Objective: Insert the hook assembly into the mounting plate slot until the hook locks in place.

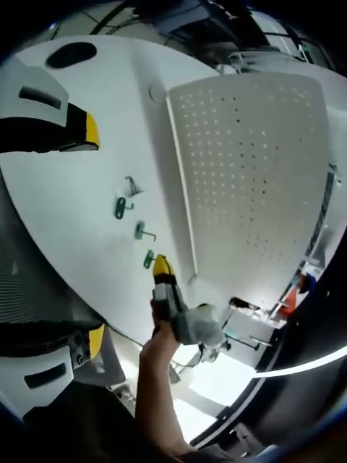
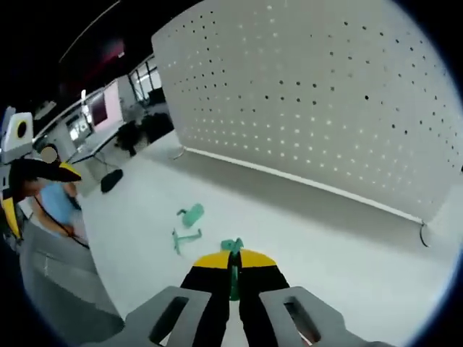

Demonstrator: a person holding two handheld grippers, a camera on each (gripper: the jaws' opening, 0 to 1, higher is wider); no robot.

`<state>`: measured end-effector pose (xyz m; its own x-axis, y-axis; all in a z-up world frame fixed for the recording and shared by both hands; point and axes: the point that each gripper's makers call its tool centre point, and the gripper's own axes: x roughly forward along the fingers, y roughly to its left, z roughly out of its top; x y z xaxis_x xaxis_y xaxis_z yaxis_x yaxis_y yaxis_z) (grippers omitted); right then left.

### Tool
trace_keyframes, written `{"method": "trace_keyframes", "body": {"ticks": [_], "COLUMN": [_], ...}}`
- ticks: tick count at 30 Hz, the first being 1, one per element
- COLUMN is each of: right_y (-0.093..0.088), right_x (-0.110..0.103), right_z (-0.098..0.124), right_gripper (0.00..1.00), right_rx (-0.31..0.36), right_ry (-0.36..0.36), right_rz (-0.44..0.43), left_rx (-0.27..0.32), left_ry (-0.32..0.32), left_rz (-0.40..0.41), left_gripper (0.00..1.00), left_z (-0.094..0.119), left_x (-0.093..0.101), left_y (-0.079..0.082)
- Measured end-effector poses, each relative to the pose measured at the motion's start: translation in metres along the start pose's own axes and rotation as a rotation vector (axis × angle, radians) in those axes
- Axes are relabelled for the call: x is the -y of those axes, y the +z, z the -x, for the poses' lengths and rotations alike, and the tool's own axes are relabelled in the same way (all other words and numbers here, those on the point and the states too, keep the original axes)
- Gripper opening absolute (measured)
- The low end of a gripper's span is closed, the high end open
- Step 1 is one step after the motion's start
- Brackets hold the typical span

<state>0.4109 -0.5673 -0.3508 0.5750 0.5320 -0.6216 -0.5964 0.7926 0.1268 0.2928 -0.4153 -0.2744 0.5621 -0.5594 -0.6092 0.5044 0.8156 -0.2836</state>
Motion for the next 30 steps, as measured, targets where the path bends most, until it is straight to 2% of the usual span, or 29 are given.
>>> {"method": "trace_keyframes", "body": {"ticks": [6,10,16,19,27,30], "right_y": [0.013,0.028,0.051,0.055,0.058,0.059], "right_x": [-0.01,-0.018,-0.028,-0.031,-0.034,-0.036], "right_z": [0.011,0.02,0.031,0.032,0.034,0.036], "right_gripper": [0.0,0.0,0.0,0.0,0.0,0.0], "right_rx": [0.035,0.075,0.136,0.144,0.151,0.154], "right_ry": [0.019,0.027,0.035,0.037,0.039,0.039], "right_rz": [0.019,0.03,0.048,0.05,0.057,0.064], "left_rx": [0.001,0.004,0.049,0.067,0.076,0.047], "left_ry": [-0.008,-0.01,-0.038,-0.059,-0.11,-0.108], "left_rz": [-0.009,-0.019,-0.044,-0.076,-0.125,-0.169], "left_gripper": [0.99,0.99,1.0,1.0,1.0,1.0], "left_z": [0.0,0.0,0.005,0.007,0.007,0.006], "left_x": [0.002,0.003,0.014,0.022,0.037,0.039], "left_y": [0.0,0.001,0.013,0.018,0.017,0.012]}}
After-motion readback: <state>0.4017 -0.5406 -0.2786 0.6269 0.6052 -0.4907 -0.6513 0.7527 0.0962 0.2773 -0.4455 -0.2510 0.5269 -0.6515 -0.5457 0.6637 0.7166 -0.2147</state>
